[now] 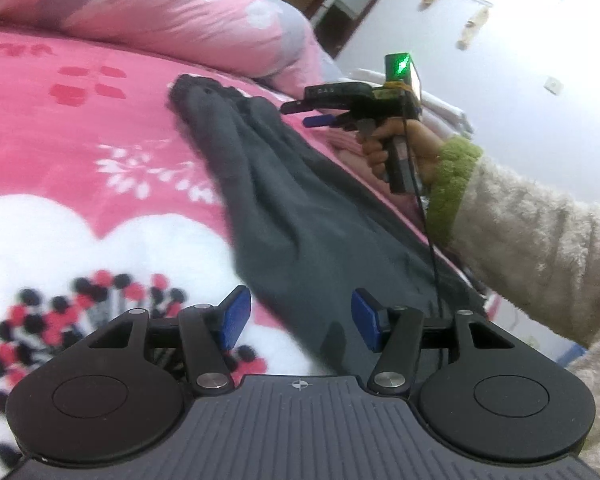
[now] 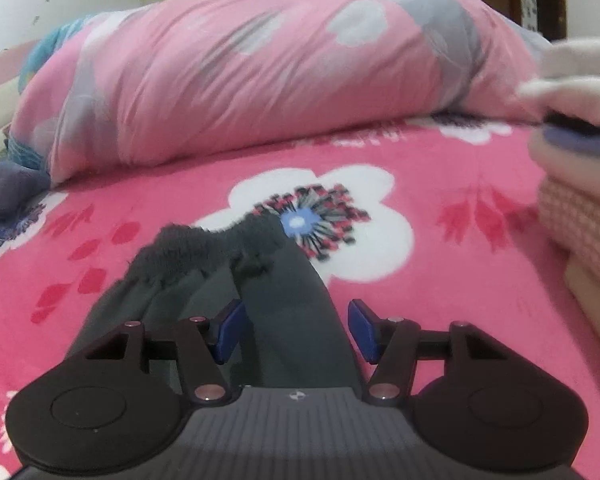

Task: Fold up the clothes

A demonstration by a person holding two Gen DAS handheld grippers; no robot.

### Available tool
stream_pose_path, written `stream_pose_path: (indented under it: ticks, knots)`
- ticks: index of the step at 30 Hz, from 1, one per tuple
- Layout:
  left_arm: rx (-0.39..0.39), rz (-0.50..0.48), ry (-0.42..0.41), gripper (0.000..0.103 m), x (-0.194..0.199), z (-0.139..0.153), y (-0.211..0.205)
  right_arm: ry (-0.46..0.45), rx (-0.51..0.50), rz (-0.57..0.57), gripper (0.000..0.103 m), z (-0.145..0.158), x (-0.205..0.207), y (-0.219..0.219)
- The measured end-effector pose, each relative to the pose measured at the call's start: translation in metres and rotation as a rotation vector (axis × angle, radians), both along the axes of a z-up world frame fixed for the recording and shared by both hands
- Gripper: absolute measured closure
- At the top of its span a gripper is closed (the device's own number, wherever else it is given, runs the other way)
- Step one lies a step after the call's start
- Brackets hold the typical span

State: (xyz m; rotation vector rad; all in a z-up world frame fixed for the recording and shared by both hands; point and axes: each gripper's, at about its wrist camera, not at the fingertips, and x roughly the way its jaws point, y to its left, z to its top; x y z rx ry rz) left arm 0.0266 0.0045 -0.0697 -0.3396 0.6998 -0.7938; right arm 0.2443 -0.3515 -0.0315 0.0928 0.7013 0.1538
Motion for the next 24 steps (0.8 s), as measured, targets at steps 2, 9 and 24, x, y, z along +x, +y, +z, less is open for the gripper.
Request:
stream_pose_path:
  ticks: [2, 9, 24]
  knots:
    - [0.006, 0.036, 0.001, 0.047, 0.003, 0.006, 0.007, -0.023, 0.010, 0.011, 0.042, -0.001, 0.014, 0.006]
    - [0.049, 0.146, -0.028, 0.047, 0.033, 0.018, 0.028, 0.002, 0.009, 0.073, 0.029, -0.021, 0.081, 0.024]
    - [0.108, 0.224, -0.090, 0.047, 0.098, 0.020, 0.031, -0.403, -0.417, 0.318, 0.094, 0.020, -0.018, 0.089]
